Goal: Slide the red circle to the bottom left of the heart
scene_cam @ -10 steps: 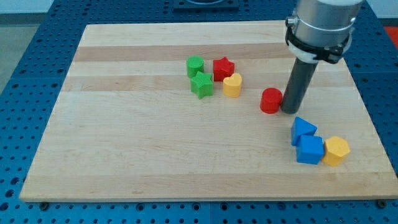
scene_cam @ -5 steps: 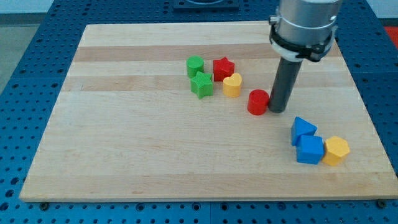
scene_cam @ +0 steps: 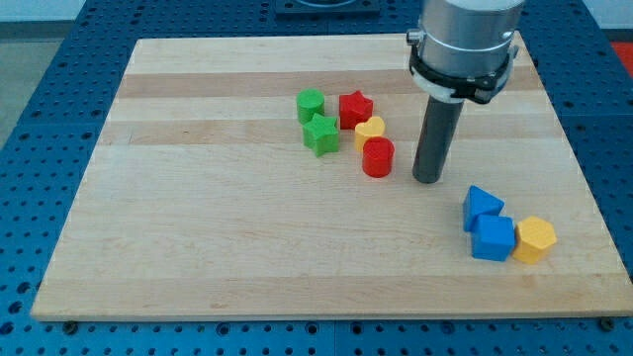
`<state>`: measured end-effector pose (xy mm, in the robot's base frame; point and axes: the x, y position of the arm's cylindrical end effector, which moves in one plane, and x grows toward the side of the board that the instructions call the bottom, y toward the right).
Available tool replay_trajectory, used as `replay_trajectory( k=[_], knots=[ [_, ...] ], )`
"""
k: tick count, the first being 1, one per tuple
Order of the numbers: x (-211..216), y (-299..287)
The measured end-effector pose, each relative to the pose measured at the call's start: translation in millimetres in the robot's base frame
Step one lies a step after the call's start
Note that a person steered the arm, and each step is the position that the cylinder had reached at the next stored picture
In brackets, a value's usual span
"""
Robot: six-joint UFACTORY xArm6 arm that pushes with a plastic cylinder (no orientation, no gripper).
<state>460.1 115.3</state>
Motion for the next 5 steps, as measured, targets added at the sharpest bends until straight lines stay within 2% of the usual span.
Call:
replay_trajectory(
  k=[2,5],
  knots=[
    [-23.6,0.0],
    [-19.9,-18.5]
  ],
)
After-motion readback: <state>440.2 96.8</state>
